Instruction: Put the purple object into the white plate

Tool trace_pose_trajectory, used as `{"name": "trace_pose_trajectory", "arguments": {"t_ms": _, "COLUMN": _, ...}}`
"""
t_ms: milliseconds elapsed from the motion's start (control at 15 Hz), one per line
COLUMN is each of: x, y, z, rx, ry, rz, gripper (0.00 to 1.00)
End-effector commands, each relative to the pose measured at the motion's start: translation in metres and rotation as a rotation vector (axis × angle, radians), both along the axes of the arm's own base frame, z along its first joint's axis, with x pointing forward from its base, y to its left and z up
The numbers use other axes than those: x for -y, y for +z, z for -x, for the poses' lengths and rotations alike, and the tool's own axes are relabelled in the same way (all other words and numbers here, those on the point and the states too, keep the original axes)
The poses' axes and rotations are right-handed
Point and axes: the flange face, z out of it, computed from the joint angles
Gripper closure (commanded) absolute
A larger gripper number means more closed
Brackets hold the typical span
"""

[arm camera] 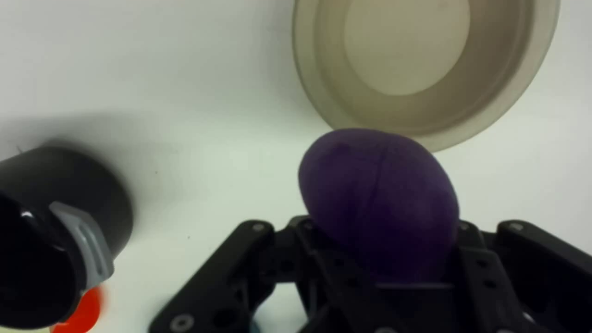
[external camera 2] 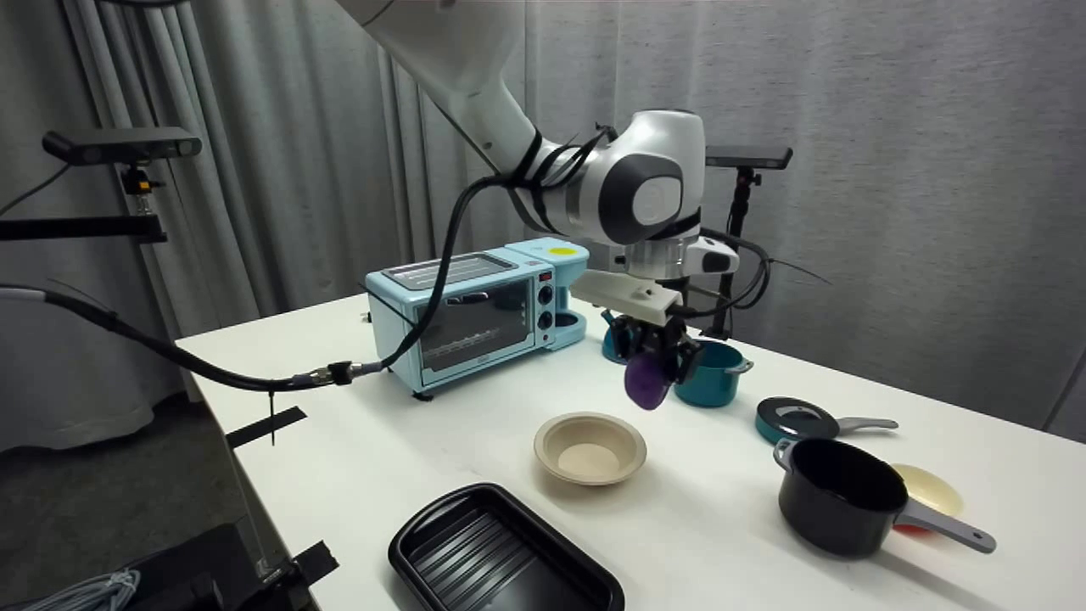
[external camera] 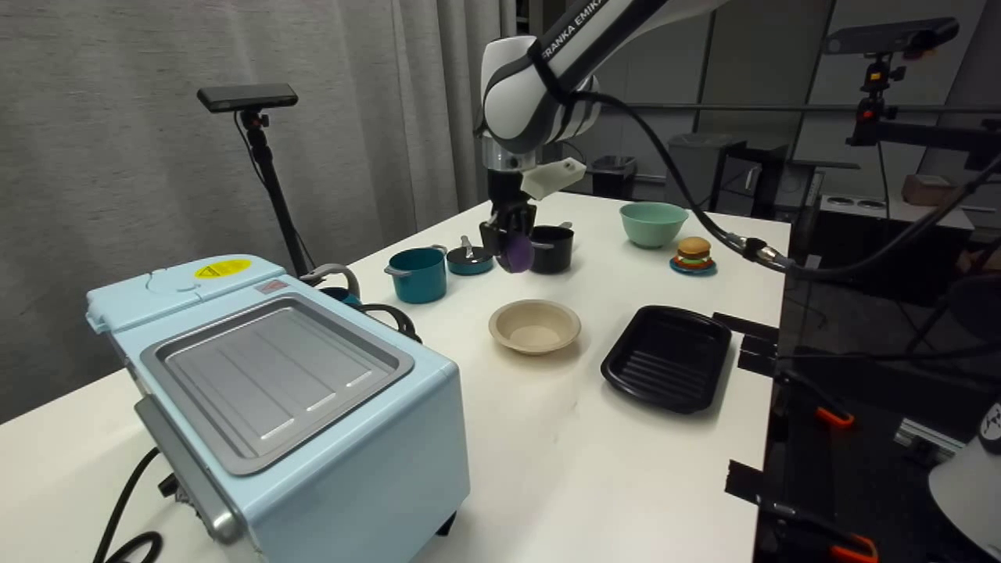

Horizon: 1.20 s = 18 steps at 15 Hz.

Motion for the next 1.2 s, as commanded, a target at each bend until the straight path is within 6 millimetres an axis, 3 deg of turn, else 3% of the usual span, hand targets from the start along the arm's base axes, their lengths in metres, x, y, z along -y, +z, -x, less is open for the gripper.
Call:
{"name": "trace_pose_trajectory", "arguments": {"t_ms": 0, "x": -0.019, "y": -0.013, "z": 0.048, "rx": -0.026, "ry": 0.109, "rz": 0.007, "gripper": 0.93}}
{"name": "trace_pose_trajectory", "arguments": {"t_ms": 267, "x": -0.042, "y": -0.039, "z": 0.068, "rx": -0.003, "ry": 0.218, "rz": 0.040, "gripper": 0.93}}
{"name": "trace_pose_trajectory", "arguments": {"t_ms": 533, "x": -0.063, "y": -0.064, "z": 0.065, "rx": 0.040, "ry": 0.274, "rz": 0.076, "gripper": 0.93}}
{"name": "trace_pose_trajectory", "arguments": {"t_ms": 800, "x": -0.070, "y": -0.084, "z": 0.067, "rx": 0.028, "ry": 0.298, "rz": 0.097, "gripper": 0.93}}
{"name": "trace_pose_trajectory", "arguments": {"t_ms": 867, "x": -0.070, "y": -0.088, "z": 0.067, "rx": 0.021, "ry": 0.297, "rz": 0.099, "gripper": 0.46}}
{"name": "trace_pose_trajectory", "arguments": {"t_ms": 933, "x": -0.070, "y": -0.091, "z": 0.067, "rx": 0.017, "ry": 0.296, "rz": 0.099, "gripper": 0.45}}
{"name": "trace_pose_trajectory", "arguments": {"t_ms": 1133, "x": -0.068, "y": -0.096, "z": 0.066, "rx": 0.001, "ry": 0.285, "rz": 0.093, "gripper": 0.23}}
